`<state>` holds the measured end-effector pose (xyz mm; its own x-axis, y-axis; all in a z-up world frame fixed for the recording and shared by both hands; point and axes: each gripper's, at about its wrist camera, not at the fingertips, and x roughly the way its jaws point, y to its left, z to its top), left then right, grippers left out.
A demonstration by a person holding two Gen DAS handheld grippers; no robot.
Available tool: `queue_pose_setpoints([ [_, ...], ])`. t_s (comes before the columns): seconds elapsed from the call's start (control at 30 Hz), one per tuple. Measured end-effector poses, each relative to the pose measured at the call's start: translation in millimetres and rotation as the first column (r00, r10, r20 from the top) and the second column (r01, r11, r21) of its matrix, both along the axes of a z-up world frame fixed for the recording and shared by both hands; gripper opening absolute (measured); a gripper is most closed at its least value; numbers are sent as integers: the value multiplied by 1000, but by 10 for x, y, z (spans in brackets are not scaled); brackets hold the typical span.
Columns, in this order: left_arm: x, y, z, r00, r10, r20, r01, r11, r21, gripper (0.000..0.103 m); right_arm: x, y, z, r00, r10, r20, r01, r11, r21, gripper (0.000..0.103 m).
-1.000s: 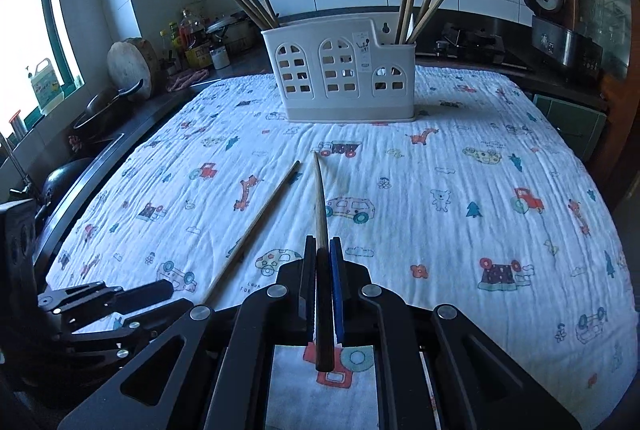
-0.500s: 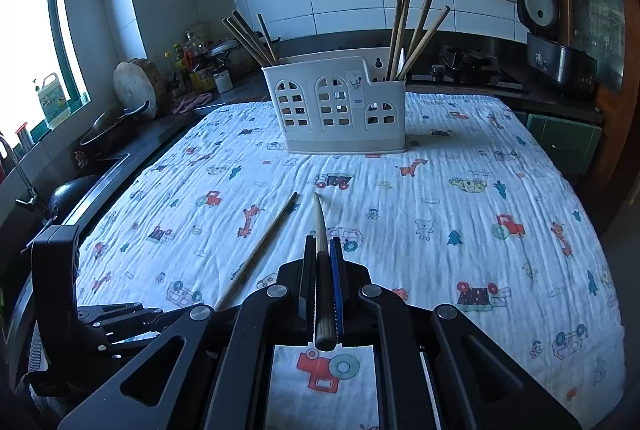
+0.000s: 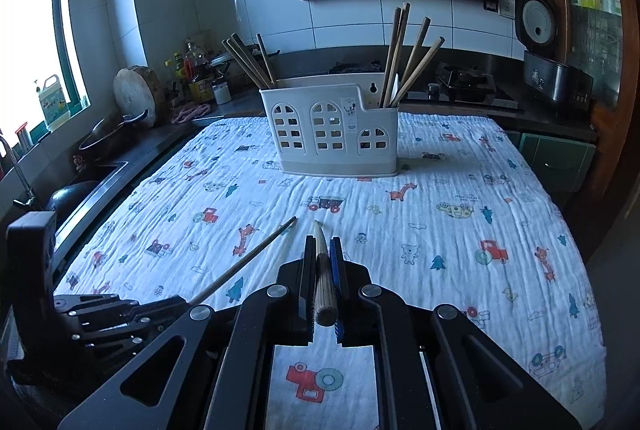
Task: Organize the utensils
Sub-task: 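Lift the left tool's chopstick off the cloth while the right tool lifts its own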
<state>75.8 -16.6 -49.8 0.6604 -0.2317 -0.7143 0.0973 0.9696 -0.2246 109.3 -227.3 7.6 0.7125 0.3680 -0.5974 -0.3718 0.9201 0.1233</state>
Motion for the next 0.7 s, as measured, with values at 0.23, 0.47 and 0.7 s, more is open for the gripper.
queue_pose_setpoints([
  [0.23, -43, 65, 365, 992, -13, 127, 16, 1000, -21, 6, 42, 42, 155, 999, 21, 30, -20, 1000, -18, 7],
  [0.47, -3, 85, 531, 988, -31, 153, 31, 1000, 5, 6, 133, 113, 274, 998, 58, 32, -57, 998, -36, 7],
  [0.7, 9, 100, 386, 994, -38, 100, 34, 998, 44, 6, 119, 141, 273, 997, 71, 39, -69, 997, -44, 7],
])
